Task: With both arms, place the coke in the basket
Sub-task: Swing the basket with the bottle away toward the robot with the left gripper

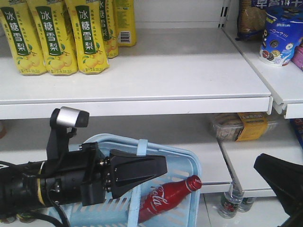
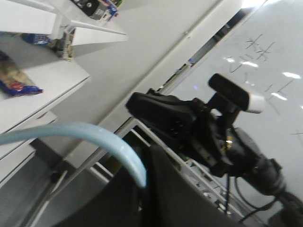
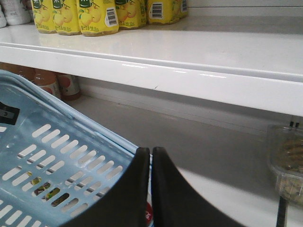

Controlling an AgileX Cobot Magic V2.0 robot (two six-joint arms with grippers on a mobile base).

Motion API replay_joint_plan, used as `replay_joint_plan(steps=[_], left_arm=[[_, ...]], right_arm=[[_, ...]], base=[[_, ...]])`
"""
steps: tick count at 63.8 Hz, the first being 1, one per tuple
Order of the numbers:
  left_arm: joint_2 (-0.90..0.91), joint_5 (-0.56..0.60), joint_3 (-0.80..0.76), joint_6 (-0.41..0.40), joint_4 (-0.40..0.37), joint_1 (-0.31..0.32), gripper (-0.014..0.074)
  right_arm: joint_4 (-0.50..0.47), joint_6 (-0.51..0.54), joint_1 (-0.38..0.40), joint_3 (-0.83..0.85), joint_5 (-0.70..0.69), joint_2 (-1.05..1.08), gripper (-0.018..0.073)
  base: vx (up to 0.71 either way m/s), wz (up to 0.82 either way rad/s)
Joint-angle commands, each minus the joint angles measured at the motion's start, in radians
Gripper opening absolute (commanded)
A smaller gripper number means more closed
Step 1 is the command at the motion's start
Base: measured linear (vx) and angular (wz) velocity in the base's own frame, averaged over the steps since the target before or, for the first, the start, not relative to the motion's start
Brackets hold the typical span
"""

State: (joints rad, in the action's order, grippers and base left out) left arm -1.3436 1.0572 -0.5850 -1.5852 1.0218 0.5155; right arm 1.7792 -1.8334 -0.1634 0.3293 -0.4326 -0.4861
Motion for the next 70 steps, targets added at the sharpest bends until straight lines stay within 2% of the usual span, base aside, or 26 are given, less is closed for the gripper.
replay_joint_plan(steps=[1,9,15,21,27,36,43,50,57,70], left_arm=[[0.035,-0.015,-0.030,0.033,-0.040,-0.005,-0.0006],[0.038,-0.103,-0.026,0.031,-0.016,-0.004,-0.0006],[0.056,-0.147,0.002,0.029,-0.041,-0.002,-0.0006],[0.088,-0.211,0.050,0.047,-0.099,-0.002,-0.0006],[0.140,-0.294,0.102,0.099,-0.176,-0.002,-0.0006],[0.247,-0.342,0.191,0.211,-0.271,-0.002,-0.0006],[0.335,-0.376,0.253,0.369,-0.331,-0.002,-0.0006],[0.436,-0.413,0.318,0.502,-0.436,-0.002,-0.0006],[0.530,-0.454,0.384,0.587,-0.558,-0.002,-0.0006],[0.689,-0.574,0.471,0.717,-0.709,-0.002,-0.0006]], right_arm=[[0.015,0.000,0.004,0.028,0.024,-0.003,-0.0005],[0.015,0.000,0.004,0.028,0.024,-0.003,-0.0005],[0.015,0.000,0.004,0.028,0.024,-0.003,-0.0005],[0.015,0.000,0.004,0.028,0.024,-0.003,-0.0005],[0.015,0.000,0.004,0.028,0.024,-0.003,-0.0005],[0.015,0.000,0.004,0.028,0.024,-0.003,-0.0005],[0.015,0.000,0.004,0.028,0.024,-0.003,-0.0005],[0.015,0.000,0.004,0.028,0.024,-0.003,-0.0005],[0.015,0.000,0.004,0.028,0.024,-0.003,-0.0005],[0.015,0.000,0.004,0.028,0.024,-0.003,-0.0005]], base=[[0.00,0.00],[0.00,0.00],[0.00,0.00],[0.00,0.00],[0.00,0.00],[0.00,0.00],[0.00,0.00],[0.00,0.00],[0.00,0.00],[0.00,0.00]])
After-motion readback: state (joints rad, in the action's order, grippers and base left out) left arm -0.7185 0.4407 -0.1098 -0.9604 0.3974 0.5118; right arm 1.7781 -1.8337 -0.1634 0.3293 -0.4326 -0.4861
